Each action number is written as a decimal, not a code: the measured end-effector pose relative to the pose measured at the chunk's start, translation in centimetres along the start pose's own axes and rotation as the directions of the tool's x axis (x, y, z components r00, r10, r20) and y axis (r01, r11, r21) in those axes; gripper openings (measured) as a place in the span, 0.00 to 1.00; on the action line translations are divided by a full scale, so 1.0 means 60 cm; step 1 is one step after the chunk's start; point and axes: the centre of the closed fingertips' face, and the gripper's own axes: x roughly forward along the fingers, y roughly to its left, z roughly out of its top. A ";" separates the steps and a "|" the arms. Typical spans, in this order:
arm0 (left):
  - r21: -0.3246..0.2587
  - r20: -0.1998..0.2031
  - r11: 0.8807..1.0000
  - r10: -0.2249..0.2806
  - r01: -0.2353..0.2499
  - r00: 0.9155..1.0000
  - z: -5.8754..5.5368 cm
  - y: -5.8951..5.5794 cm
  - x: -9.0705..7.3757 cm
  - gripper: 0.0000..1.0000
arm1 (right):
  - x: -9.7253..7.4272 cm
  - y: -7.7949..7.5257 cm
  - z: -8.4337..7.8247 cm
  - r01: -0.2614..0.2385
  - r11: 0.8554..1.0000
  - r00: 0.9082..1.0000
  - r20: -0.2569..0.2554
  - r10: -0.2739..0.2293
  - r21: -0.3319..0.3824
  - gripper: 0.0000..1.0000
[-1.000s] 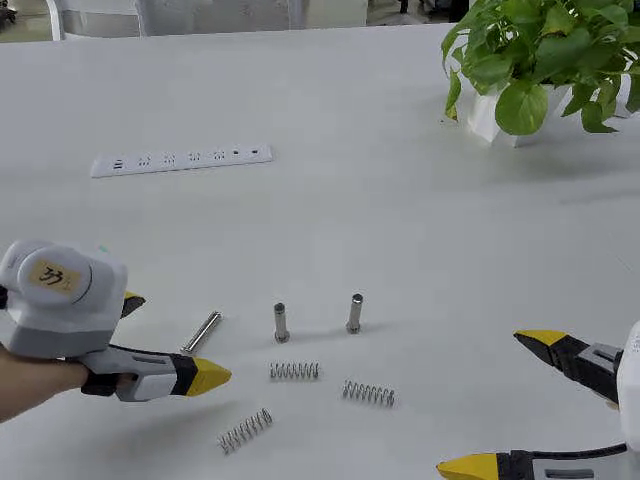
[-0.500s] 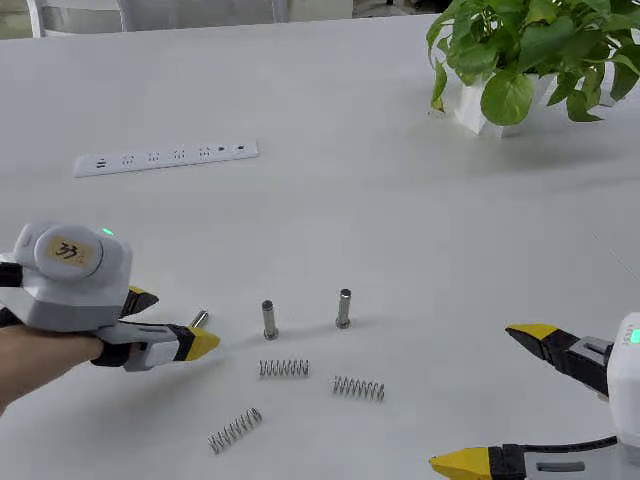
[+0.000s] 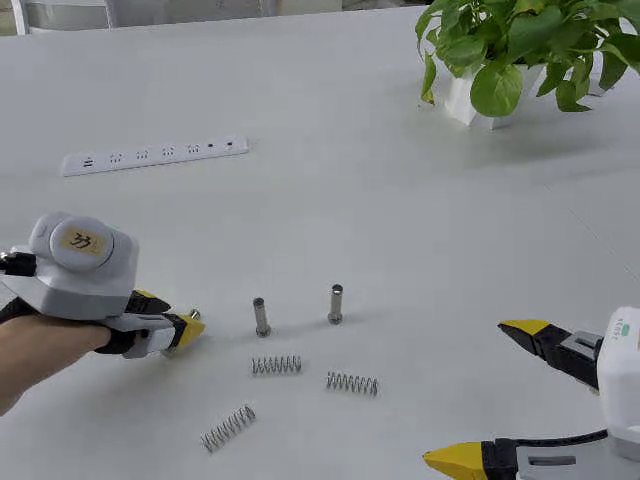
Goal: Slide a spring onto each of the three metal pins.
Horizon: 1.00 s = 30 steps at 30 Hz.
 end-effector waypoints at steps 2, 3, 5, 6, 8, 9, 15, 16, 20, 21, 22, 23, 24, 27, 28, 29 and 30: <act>-0.004 -0.010 1.000 0.000 0.000 1.000 -0.003 0.000 0.002 0.23 | 0.000 0.001 -0.001 -0.001 1.000 1.000 -0.003 0.001 0.000 0.96; -0.006 -0.012 1.000 -0.001 0.001 1.000 -0.004 0.000 0.003 0.21 | 0.001 0.001 -0.001 0.000 1.000 1.000 -0.003 0.000 -0.001 0.96; -0.012 -0.016 1.000 -0.001 0.001 1.000 -0.004 -0.001 0.004 0.21 | 0.001 0.001 -0.002 0.001 1.000 1.000 -0.004 -0.001 -0.002 0.96; -0.008 -0.018 1.000 -0.001 0.001 1.000 -0.004 -0.001 0.005 0.21 | 0.001 0.001 -0.002 0.001 1.000 1.000 -0.002 -0.001 -0.002 0.96; -0.001 -0.025 1.000 0.001 -0.001 1.000 -0.005 -0.001 0.006 0.20 | 0.002 0.001 -0.002 0.002 1.000 1.000 -0.003 -0.002 -0.002 0.96; -0.002 -0.026 1.000 0.001 -0.001 1.000 -0.005 0.000 0.007 0.19 | 0.002 0.001 -0.003 0.002 1.000 1.000 -0.003 -0.002 -0.002 0.96; 0.017 -0.044 1.000 0.018 -0.018 0.999 -0.003 0.004 0.010 0.16 | 0.002 0.001 -0.002 0.004 1.000 1.000 -0.001 -0.004 -0.003 0.96; 0.022 -0.049 1.000 0.022 -0.021 0.999 -0.003 0.005 0.011 0.16 | 0.002 0.001 -0.002 0.005 1.000 1.000 -0.001 -0.005 -0.003 0.95; 0.048 -0.073 0.999 0.029 -0.026 0.997 -0.002 0.006 0.011 0.14 | 0.003 0.003 -0.003 0.001 1.000 1.000 -0.005 -0.001 -0.011 0.95; 0.049 -0.076 0.998 0.033 -0.030 0.997 -0.002 0.007 0.012 0.14 | 0.004 0.004 -0.003 0.000 1.000 1.000 -0.005 0.000 -0.012 0.95; 0.052 -0.080 0.998 0.036 -0.032 0.996 -0.002 0.007 0.012 0.14 | 0.004 0.004 -0.002 0.000 1.000 1.000 -0.005 0.000 -0.013 0.95; 0.054 -0.082 0.998 0.039 -0.034 0.996 -0.002 0.007 0.012 0.14 | 0.004 0.004 -0.002 0.000 1.000 1.000 -0.005 0.000 -0.014 0.95; 0.059 -0.086 0.998 0.043 -0.038 0.995 -0.003 0.008 0.011 0.13 | 0.004 0.004 -0.001 0.000 1.000 1.000 -0.004 0.000 -0.013 0.95; 0.074 -0.100 0.996 0.053 -0.046 0.994 -0.003 0.010 0.012 0.12 | 0.004 0.004 -0.001 0.000 1.000 1.000 -0.003 0.000 -0.013 0.95; 0.076 -0.105 0.996 0.056 -0.048 0.993 -0.003 0.010 0.012 0.11 | 0.004 0.005 -0.001 0.000 1.000 1.000 -0.003 0.000 -0.015 0.95; 0.079 -0.111 0.996 0.058 -0.049 0.992 -0.002 0.011 0.012 0.11 | 0.004 0.005 -0.001 -0.001 1.000 1.000 -0.005 0.001 -0.014 0.95; 0.084 -0.118 0.995 0.061 -0.051 0.991 -0.002 0.011 0.012 0.10 | 0.004 0.006 -0.001 -0.002 1.000 1.000 -0.005 0.001 -0.015 0.95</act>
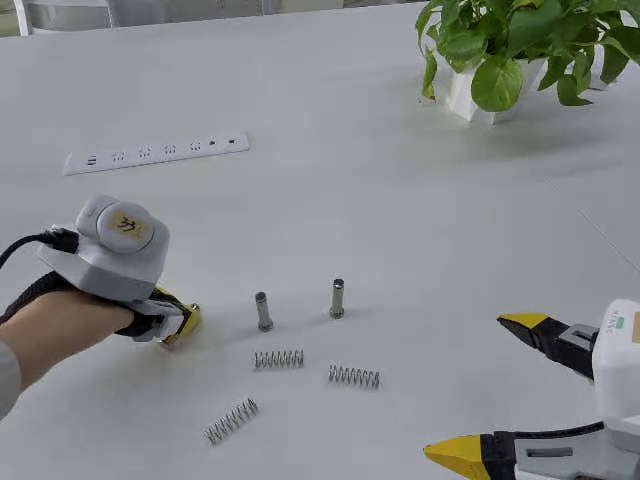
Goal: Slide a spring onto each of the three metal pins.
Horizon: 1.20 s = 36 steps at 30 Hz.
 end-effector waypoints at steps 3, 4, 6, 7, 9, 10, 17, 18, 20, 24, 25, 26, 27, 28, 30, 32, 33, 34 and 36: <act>0.015 -0.015 1.000 0.003 -0.002 1.000 0.001 -0.001 0.001 0.09 | 0.000 0.000 0.000 -0.001 1.000 1.000 -0.002 0.001 -0.002 0.95; 0.028 -0.017 1.000 0.002 -0.002 1.000 0.003 -0.002 0.002 0.09 | 0.000 0.000 -0.001 0.000 1.000 1.000 -0.001 0.000 -0.002 0.95; 0.036 -0.023 0.999 0.006 -0.005 1.000 0.004 -0.005 0.001 0.08 | 0.000 -0.001 -0.001 0.002 1.000 1.000 -0.003 -0.002 -0.001 0.95; 0.036 -0.025 0.999 0.004 -0.003 1.000 0.004 -0.006 0.001 0.07 | 0.000 -0.001 -0.001 0.002 1.000 1.000 -0.002 -0.002 -0.001 0.95; 0.035 -0.028 0.999 0.005 -0.004 1.000 0.006 -0.005 0.001 0.06 | 0.000 -0.001 -0.001 0.002 1.000 1.000 -0.002 -0.002 -0.002 0.95; 0.035 -0.028 0.999 0.005 -0.004 1.000 0.006 -0.005 0.001 0.06 | 0.000 -0.001 -0.001 0.002 1.000 1.000 -0.002 -0.002 -0.002 0.95; 0.020 -0.042 1.000 0.011 -0.010 0.999 0.005 -0.004 0.002 0.05 | 0.000 -0.001 -0.001 0.003 1.000 1.000 0.000 -0.003 -0.004 0.95; 0.021 -0.044 1.000 0.015 -0.014 0.999 0.005 -0.003 0.002 0.05 | 0.000 -0.001 -0.001 0.003 1.000 1.000 0.000 -0.003 -0.004 0.95; 0.027 -0.044 1.000 0.013 -0.012 0.999 0.005 -0.003 0.002 0.05 | 0.000 -0.001 -0.001 0.003 1.000 1.000 0.002 -0.003 -0.004 0.95; 0.036 -0.049 0.999 0.015 -0.014 0.999 0.004 -0.004 0.003 0.05 | -0.001 -0.001 -0.001 0.004 1.000 1.000 0.003 -0.004 -0.003 0.95; 0.042 -0.051 0.999 0.017 -0.015 0.999 0.004 -0.003 0.004 0.05 | 0.000 -0.001 -0.001 0.003 1.000 1.000 0.003 -0.003 -0.003 0.95; 0.044 -0.053 0.999 0.019 -0.016 0.998 0.004 -0.002 0.004 0.06 | 0.000 -0.001 -0.001 0.003 1.000 1.000 0.002 -0.003 -0.004 0.95; 0.047 -0.055 0.999 0.020 -0.017 0.998 0.003 -0.002 0.004 0.06 | 0.000 -0.001 -0.002 0.003 1.000 1.000 0.001 -0.003 -0.005 0.95; 0.051 -0.056 0.999 0.021 -0.018 0.998 0.002 -0.002 0.003 0.07 | 0.000 -0.001 -0.002 0.003 1.000 1.000 0.000 -0.003 -0.006 0.95; 0.052 -0.061 0.999 0.018 -0.015 0.998 0.000 -0.003 0.002 0.08 | 0.000 -0.001 -0.002 0.003 1.000 1.000 -0.001 -0.003 -0.008 0.95; 0.047 -0.062 0.999 0.016 -0.013 0.998 -0.001 -0.004 0.001 0.07 | 0.000 0.000 -0.003 0.003 1.000 1.000 -0.004 -0.003 -0.009 0.95; 0.042 -0.062 0.999 0.014 -0.012 0.998 -0.002 -0.005 0.001 0.07 | 0.000 0.000 -0.003 0.003 1.000 1.000 -0.004 -0.003 -0.009 0.95; 0.036 -0.063 0.999 0.013 -0.011 0.998 -0.002 -0.007 0.002 0.06 | 0.000 -0.001 -0.003 0.003 1.000 1.000 -0.004 -0.003 -0.009 0.95; 0.046 -0.067 0.999 0.015 -0.012 0.998 -0.002 -0.009 0.002 0.05 | 0.000 -0.001 -0.004 0.002 1.000 1.000 -0.004 -0.003 -0.010 0.95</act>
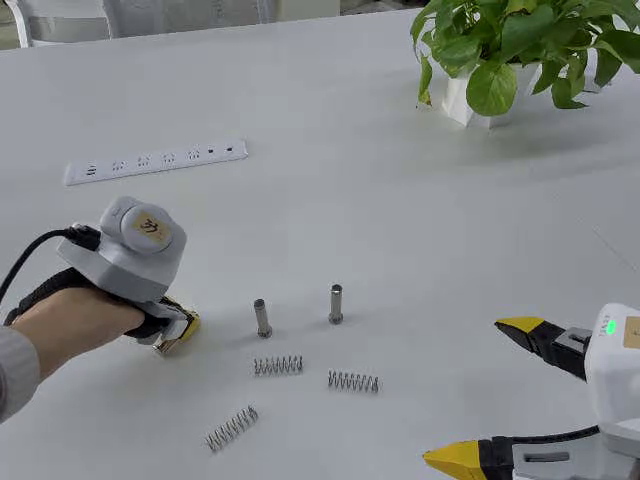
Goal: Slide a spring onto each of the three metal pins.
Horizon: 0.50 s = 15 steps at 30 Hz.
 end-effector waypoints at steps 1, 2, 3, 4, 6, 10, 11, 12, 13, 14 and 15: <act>0.002 -0.001 1.000 0.000 0.000 1.000 0.000 0.000 0.000 0.05 | 0.000 0.000 -0.001 0.000 1.000 1.000 -0.001 0.000 0.001 0.95; -0.002 -0.002 1.000 0.000 0.000 1.000 0.000 0.000 0.000 0.05 | 0.000 0.000 -0.001 0.000 1.000 1.000 -0.002 0.000 0.002 0.95; -0.011 -0.002 1.000 0.001 -0.001 1.000 0.000 0.001 0.000 0.05 | 0.000 0.000 -0.001 0.001 1.000 1.000 -0.002 -0.001 -0.001 0.95; -0.017 0.000 1.000 0.002 -0.002 1.000 0.000 0.001 0.000 0.05 | 0.000 0.000 -0.001 0.000 1.000 1.000 -0.002 0.000 -0.001 0.95; -0.025 0.005 1.000 0.003 -0.003 1.000 -0.001 0.001 -0.001 0.05 | 0.000 0.000 -0.001 -0.001 1.000 1.000 -0.002 0.001 -0.001 0.95; -0.034 0.023 0.999 0.004 -0.003 1.000 -0.001 0.001 -0.001 0.04 | 0.000 0.000 0.000 -0.002 1.000 1.000 0.000 0.002 -0.002 0.95; -0.030 0.026 1.000 0.002 -0.001 1.000 -0.001 0.001 -0.001 0.04 | 0.000 0.000 0.000 -0.002 1.000 1.000 0.000 0.002 -0.001 0.95; -0.027 0.027 1.000 -0.001 0.002 1.000 -0.001 0.001 -0.001 0.04 | 0.000 0.000 0.000 -0.002 1.000 1.000 0.001 0.002 -0.001 0.95; -0.027 0.027 1.000 -0.003 0.003 1.000 -0.002 0.001 -0.002 0.04 | 0.001 0.000 0.001 -0.003 1.000 1.000 0.001 0.003 0.001 0.95; -0.026 0.037 1.000 -0.006 0.007 0.999 0.000 0.000 -0.004 0.04 | 0.001 0.000 0.001 -0.003 1.000 1.000 0.001 0.003 0.001 0.95; -0.027 0.047 1.000 -0.006 0.007 0.999 0.002 0.001 -0.005 0.04 | 0.001 0.000 0.000 -0.003 1.000 1.000 0.000 0.003 0.000 0.95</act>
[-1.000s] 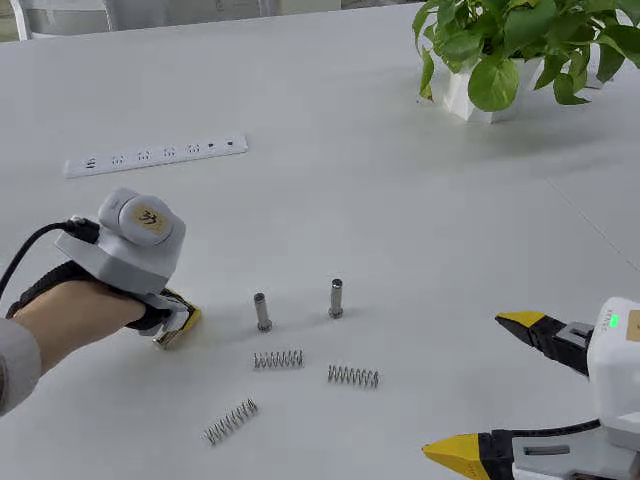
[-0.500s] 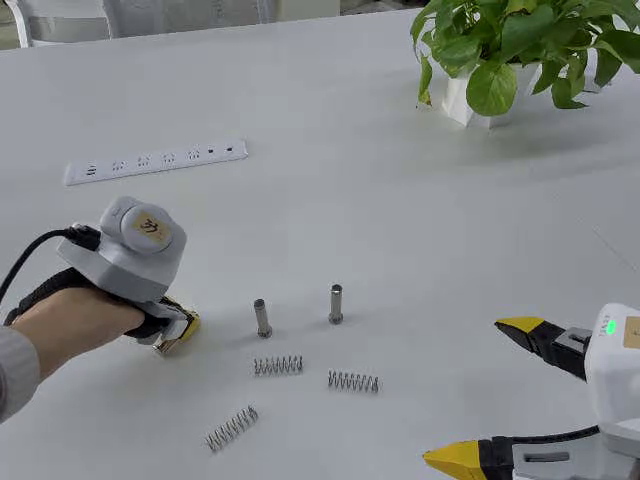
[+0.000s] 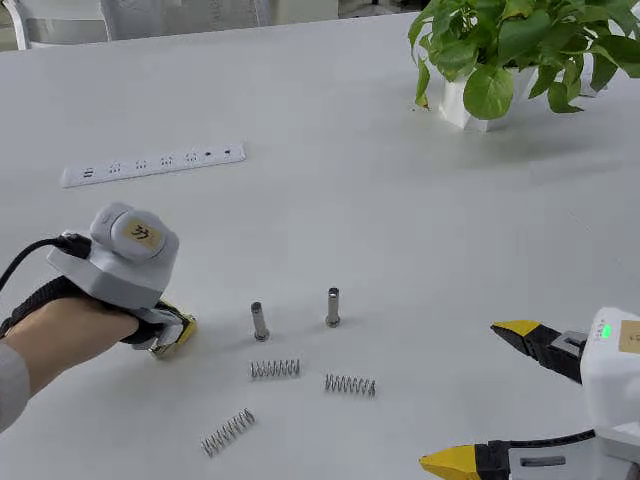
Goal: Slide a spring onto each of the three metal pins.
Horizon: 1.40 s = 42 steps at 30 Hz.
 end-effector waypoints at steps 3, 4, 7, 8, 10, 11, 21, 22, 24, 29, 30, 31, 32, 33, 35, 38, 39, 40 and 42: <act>-0.001 0.013 1.000 -0.003 0.003 1.000 0.005 0.000 -0.006 0.04 | 0.001 0.001 0.000 -0.002 1.000 1.000 -0.001 0.002 -0.002 0.95; -0.002 0.019 1.000 -0.003 0.003 1.000 0.006 0.000 -0.008 0.04 | 0.001 0.001 0.000 -0.002 1.000 1.000 -0.002 0.002 -0.002 0.95; -0.009 0.035 1.000 -0.005 0.006 0.999 0.009 0.000 -0.014 0.04 | 0.001 0.001 0.000 -0.002 1.000 1.000 -0.003 0.002 -0.003 0.95; -0.012 0.041 1.000 -0.007 0.008 0.999 0.010 -0.001 -0.017 0.04 | 0.000 0.001 0.000 -0.003 1.000 1.000 -0.002 0.002 -0.003 0.95; -0.012 0.053 1.000 -0.007 0.008 0.999 0.011 -0.002 -0.023 0.04 | 0.000 0.002 0.000 -0.003 1.000 1.000 -0.003 0.003 -0.003 0.95; -0.013 0.057 1.000 -0.008 0.008 0.998 0.012 -0.003 -0.026 0.04 | 0.001 0.002 -0.001 -0.003 1.000 1.000 -0.004 0.003 -0.004 0.95; -0.021 0.104 1.000 -0.012 0.014 0.995 0.018 -0.010 -0.049 0.04 | 0.000 0.004 -0.001 -0.007 1.000 1.000 -0.004 0.007 -0.010 0.95; -0.023 0.107 1.000 -0.012 0.015 0.994 0.018 -0.010 -0.051 0.04 | 0.000 0.004 -0.001 -0.008 1.000 1.000 -0.005 0.008 -0.010 0.95; -0.023 0.110 1.000 -0.010 0.013 0.994 0.017 -0.011 -0.053 0.04 | 0.000 0.004 -0.001 -0.009 1.000 1.000 -0.005 0.009 -0.011 0.95; -0.032 0.120 0.999 -0.012 0.016 0.993 0.015 -0.014 -0.060 0.04 | 0.000 0.006 -0.002 -0.010 1.000 1.000 -0.006 0.010 -0.012 0.95; -0.030 0.123 0.999 -0.011 0.015 0.992 0.014 -0.014 -0.061 0.04 | 0.000 0.006 -0.002 -0.010 1.000 1.000 -0.006 0.010 -0.013 0.95; -0.032 0.126 0.999 -0.011 0.016 0.992 0.014 -0.014 -0.061 0.04 | 0.000 0.006 -0.002 -0.011 1.000 1.000 -0.006 0.011 -0.013 0.95; -0.034 0.129 0.999 -0.011 0.016 0.992 0.014 -0.014 -0.062 0.04 | 0.000 0.007 -0.002 -0.011 1.000 1.000 -0.006 0.011 -0.013 0.95; -0.035 0.128 0.999 -0.012 0.017 0.992 0.013 -0.015 -0.063 0.04 | 0.000 0.007 -0.003 -0.011 1.000 1.000 -0.008 0.011 -0.014 0.95; -0.036 0.132 0.999 -0.013 0.018 0.991 0.012 -0.016 -0.064 0.04 | 0.000 0.007 -0.003 -0.012 1.000 1.000 -0.008 0.012 -0.014 0.95; -0.041 0.141 0.999 -0.011 0.017 0.990 0.011 -0.018 -0.067 0.04 | 0.000 0.007 -0.003 -0.013 1.000 1.000 -0.008 0.013 -0.014 0.95; -0.042 0.144 0.999 -0.010 0.016 0.989 0.011 -0.018 -0.068 0.04 | 0.000 0.008 -0.003 -0.013 1.000 1.000 -0.009 0.013 -0.014 0.95; -0.045 0.145 0.999 -0.010 0.016 0.989 0.010 -0.017 -0.069 0.04 | 0.001 0.008 -0.004 -0.013 1.000 1.000 -0.010 0.013 -0.015 0.95; -0.049 0.145 0.999 -0.010 0.018 0.989 0.009 -0.017 -0.070 0.04 | 0.001 0.008 -0.004 -0.015 1.000 1.000 -0.010 0.014 -0.016 0.95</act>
